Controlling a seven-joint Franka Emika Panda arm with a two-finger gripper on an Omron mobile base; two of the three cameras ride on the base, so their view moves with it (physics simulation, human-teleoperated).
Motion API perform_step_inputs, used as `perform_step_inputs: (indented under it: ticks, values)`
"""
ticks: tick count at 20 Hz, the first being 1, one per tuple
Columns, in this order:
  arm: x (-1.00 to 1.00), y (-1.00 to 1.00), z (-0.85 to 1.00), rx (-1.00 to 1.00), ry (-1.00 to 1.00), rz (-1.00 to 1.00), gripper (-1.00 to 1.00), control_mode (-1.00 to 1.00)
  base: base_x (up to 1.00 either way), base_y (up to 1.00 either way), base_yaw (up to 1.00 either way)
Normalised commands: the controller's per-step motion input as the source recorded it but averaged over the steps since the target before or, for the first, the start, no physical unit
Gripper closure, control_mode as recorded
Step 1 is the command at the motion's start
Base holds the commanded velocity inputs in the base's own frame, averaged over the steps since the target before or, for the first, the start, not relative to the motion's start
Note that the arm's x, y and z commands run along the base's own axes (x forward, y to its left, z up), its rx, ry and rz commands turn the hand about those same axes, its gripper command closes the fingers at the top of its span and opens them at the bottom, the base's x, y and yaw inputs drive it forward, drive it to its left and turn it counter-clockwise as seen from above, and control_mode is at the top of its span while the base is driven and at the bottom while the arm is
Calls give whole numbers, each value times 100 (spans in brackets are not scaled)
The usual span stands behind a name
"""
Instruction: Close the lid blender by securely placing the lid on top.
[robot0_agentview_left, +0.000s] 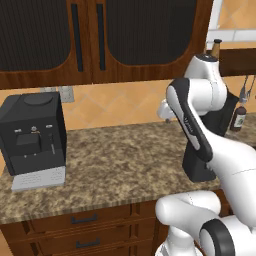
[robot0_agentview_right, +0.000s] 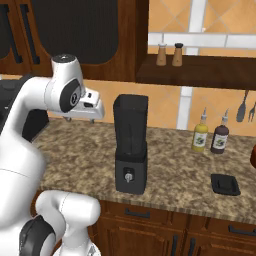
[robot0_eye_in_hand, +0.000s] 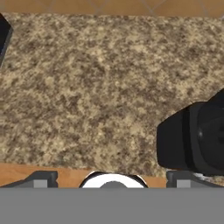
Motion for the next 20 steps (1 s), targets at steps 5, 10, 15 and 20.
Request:
perform_step_inputs:
  ticks: [5,10,15,20]
  values:
    - [0,0,0,0,0,0,-100,100,-67,0,0]
    - [0,0,0,0,0,0,-100,100,-58,-19,-3]
    - [0,0,0,0,0,0,-100,100,-18,-79,-8]
    - [0,0,0,0,0,0,-100,100,-1,-100,-5]
